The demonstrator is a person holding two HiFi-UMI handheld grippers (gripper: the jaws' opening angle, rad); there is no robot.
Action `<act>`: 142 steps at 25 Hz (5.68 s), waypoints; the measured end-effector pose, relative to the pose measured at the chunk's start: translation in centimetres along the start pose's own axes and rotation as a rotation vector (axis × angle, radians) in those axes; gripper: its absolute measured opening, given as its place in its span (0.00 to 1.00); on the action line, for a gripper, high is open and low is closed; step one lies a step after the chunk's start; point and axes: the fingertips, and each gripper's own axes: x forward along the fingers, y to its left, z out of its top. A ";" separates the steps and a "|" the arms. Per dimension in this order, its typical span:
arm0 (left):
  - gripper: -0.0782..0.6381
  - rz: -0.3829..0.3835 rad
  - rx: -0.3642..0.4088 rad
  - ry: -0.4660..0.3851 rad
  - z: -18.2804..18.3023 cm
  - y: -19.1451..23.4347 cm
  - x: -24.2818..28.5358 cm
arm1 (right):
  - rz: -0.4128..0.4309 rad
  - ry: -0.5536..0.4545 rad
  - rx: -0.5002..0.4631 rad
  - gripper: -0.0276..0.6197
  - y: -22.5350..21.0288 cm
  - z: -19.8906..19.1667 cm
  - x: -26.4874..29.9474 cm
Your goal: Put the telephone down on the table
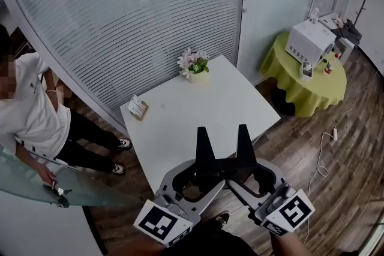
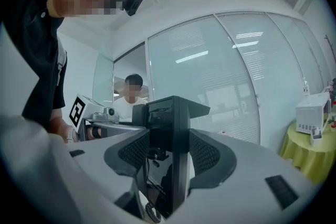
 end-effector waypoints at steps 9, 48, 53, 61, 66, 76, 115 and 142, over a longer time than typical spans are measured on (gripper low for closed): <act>0.46 0.092 -0.043 0.003 -1.2 5.9 3.2 | 0.100 0.061 0.021 0.43 -4.5 -1.5 5.7; 0.46 0.371 -0.717 0.264 -23.7 34.0 16.0 | 0.358 0.758 0.369 0.43 -22.5 -25.6 31.6; 0.46 0.385 -0.752 0.306 -26.6 36.5 17.8 | 0.372 0.822 0.427 0.43 -24.6 -28.9 33.6; 0.46 0.426 -0.814 0.326 -29.5 38.4 19.0 | 0.392 0.871 0.445 0.43 -26.2 -31.9 35.3; 0.46 0.430 -0.832 0.333 -30.6 39.3 19.7 | 0.386 0.880 0.468 0.43 -27.1 -33.1 36.0; 0.46 0.441 -0.889 0.326 -32.1 40.8 20.1 | 0.371 0.895 0.517 0.43 -27.9 -34.7 37.3; 0.12 0.402 -0.034 -0.156 1.9 27.1 10.5 | 0.551 0.072 -0.100 0.09 -14.9 0.1 27.0; 0.12 0.385 -0.058 -0.133 1.2 26.0 10.3 | 0.500 0.078 -0.029 0.08 -15.1 0.1 26.1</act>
